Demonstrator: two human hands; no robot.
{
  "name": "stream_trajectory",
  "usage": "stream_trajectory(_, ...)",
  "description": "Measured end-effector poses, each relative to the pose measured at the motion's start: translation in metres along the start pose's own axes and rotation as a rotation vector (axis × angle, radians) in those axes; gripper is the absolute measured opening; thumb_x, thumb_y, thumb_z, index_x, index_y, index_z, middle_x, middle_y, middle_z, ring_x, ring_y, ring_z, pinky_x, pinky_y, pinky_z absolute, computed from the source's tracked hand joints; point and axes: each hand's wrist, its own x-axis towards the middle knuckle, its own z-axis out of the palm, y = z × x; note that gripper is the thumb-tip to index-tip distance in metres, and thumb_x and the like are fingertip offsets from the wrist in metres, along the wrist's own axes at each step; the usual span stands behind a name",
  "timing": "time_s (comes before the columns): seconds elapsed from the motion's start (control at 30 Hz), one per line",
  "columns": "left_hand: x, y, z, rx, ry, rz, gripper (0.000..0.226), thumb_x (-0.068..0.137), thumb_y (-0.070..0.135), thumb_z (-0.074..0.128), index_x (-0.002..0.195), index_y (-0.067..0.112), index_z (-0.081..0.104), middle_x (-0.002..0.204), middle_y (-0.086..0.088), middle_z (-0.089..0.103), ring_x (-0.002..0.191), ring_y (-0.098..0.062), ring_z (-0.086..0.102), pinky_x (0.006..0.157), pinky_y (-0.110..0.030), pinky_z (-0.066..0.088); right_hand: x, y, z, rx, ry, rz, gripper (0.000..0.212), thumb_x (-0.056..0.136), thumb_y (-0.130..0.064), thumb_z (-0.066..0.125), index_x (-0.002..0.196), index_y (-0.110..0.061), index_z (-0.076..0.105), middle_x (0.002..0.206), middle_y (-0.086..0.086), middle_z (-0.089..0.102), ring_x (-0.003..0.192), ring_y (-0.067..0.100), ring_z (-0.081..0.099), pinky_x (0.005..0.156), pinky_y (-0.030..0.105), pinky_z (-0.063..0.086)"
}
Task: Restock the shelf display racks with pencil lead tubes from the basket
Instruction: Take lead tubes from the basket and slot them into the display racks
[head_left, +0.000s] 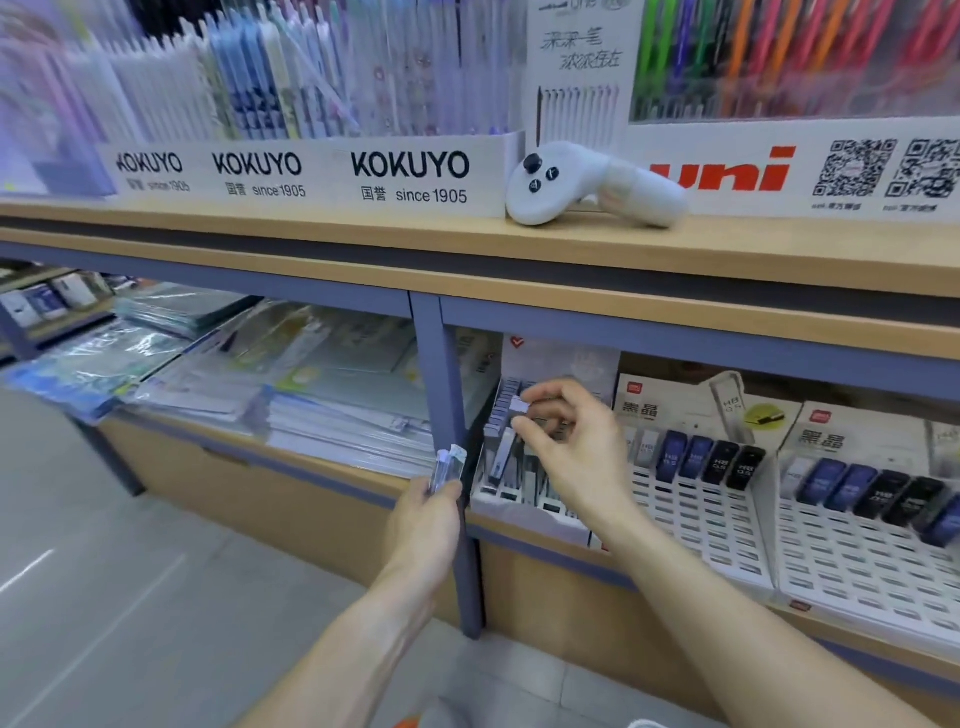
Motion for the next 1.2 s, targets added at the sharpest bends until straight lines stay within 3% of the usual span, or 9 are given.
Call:
stream_trajectory(0.13, -0.001, 0.005, -0.001, -0.081, -0.034, -0.154, 0.026, 0.096, 0.028, 0.047, 0.087, 0.014, 0.067, 0.059, 0.002, 0.046, 0.048, -0.016, 0.034, 0.048, -0.028, 0.023, 0.001, 0.014, 0.011, -0.167, -0.015, -0.152, 0.021, 0.084, -0.020, 0.080, 0.098, -0.029, 0.067, 0.085, -0.017, 0.069, 0.092, 0.003, 0.063, 0.078, 0.020, 0.046)
stream_trajectory(0.27, -0.007, 0.009, -0.001, -0.151, -0.054, -0.191, 0.030, 0.100, 0.026, 0.042, 0.096, 0.010, 0.067, 0.063, 0.001, 0.045, 0.047, -0.015, 0.033, 0.043, -0.023, 0.023, -0.004, 0.025, 0.023, -0.269, -0.016, -0.246, 0.024, 0.083, -0.019, 0.081, 0.101, -0.031, 0.069, 0.086, -0.014, 0.063, 0.093, 0.001, 0.058, 0.077, 0.008, 0.037)
stream_trajectory(0.53, -0.004, 0.009, 0.000, -0.207, -0.088, -0.208, 0.028, 0.103, 0.025, 0.048, 0.111, 0.007, 0.069, 0.079, -0.004, 0.059, 0.049, -0.014, 0.045, 0.044, -0.024, 0.034, -0.002, 0.026, 0.029, -0.269, -0.047, -0.265, 0.022, 0.084, -0.023, 0.080, 0.100, -0.033, 0.068, 0.093, -0.008, 0.057, 0.089, 0.000, 0.063, 0.079, 0.018, 0.048)
stream_trajectory(0.63, -0.003, 0.009, 0.001, -0.245, -0.113, -0.194, 0.027, 0.104, 0.024, 0.050, 0.113, 0.006, 0.067, 0.085, -0.008, 0.061, 0.050, -0.016, 0.049, 0.044, -0.025, 0.038, 0.006, 0.025, 0.032, -0.315, -0.034, -0.262, 0.021, 0.085, -0.025, 0.079, 0.101, -0.033, 0.067, 0.089, -0.015, 0.063, 0.093, 0.002, 0.059, 0.077, 0.025, 0.047)
stream_trajectory(0.77, -0.003, 0.009, -0.001, -0.289, -0.120, -0.172, 0.019, 0.105, 0.022, 0.050, 0.110, 0.008, 0.063, 0.086, -0.011, 0.065, 0.050, -0.017, 0.052, 0.045, -0.026, 0.041, 0.011, 0.018, 0.036, -0.311, -0.033, -0.253, 0.022, 0.081, -0.020, 0.081, 0.098, -0.030, 0.069, 0.082, -0.029, 0.057, 0.093, 0.014, 0.063, 0.079, 0.039, 0.053)
stream_trajectory(0.9, -0.005, 0.011, -0.002, -0.295, -0.127, -0.178, 0.020, 0.105, 0.023, 0.051, 0.110, 0.009, 0.065, 0.083, -0.009, 0.065, 0.049, -0.015, 0.052, 0.045, -0.026, 0.044, 0.010, 0.020, 0.035, -0.289, -0.043, -0.248, 0.023, 0.080, -0.018, 0.083, 0.096, -0.030, 0.071, 0.085, -0.025, 0.054, 0.092, 0.011, 0.064, 0.081, 0.038, 0.054)
stream_trajectory(1.0, -0.006, 0.012, -0.004, -0.323, -0.125, -0.210, 0.027, 0.104, 0.023, 0.051, 0.108, 0.005, 0.070, 0.081, -0.009, 0.065, 0.048, -0.016, 0.051, 0.046, -0.027, 0.043, 0.010, 0.024, 0.031, -0.378, -0.039, -0.291, 0.017, 0.081, -0.026, 0.083, 0.094, -0.030, 0.074, 0.087, -0.019, 0.056, 0.084, 0.007, 0.055, 0.073, 0.030, 0.049)
stream_trajectory(1.1, -0.007, 0.013, -0.005, -0.334, -0.131, -0.220, 0.030, 0.104, 0.022, 0.048, 0.106, 0.004, 0.072, 0.082, -0.010, 0.066, 0.049, -0.016, 0.052, 0.047, -0.028, 0.044, 0.010, 0.028, 0.030, -0.532, -0.044, -0.401, 0.012, 0.081, -0.027, 0.083, 0.091, -0.027, 0.075, 0.090, -0.015, 0.065, 0.092, 0.014, 0.046, 0.072, 0.031, 0.041)
stream_trajectory(1.2, -0.008, 0.013, -0.006, -0.357, -0.143, -0.217, 0.032, 0.103, 0.021, 0.046, 0.107, 0.004, 0.073, 0.081, -0.010, 0.066, 0.050, -0.017, 0.052, 0.048, -0.029, 0.044, 0.011, 0.029, 0.028, -0.617, -0.044, -0.371, 0.015, 0.079, -0.025, 0.084, 0.093, -0.026, 0.078, 0.096, -0.010, 0.061, 0.097, 0.017, 0.047, 0.075, 0.033, 0.045)
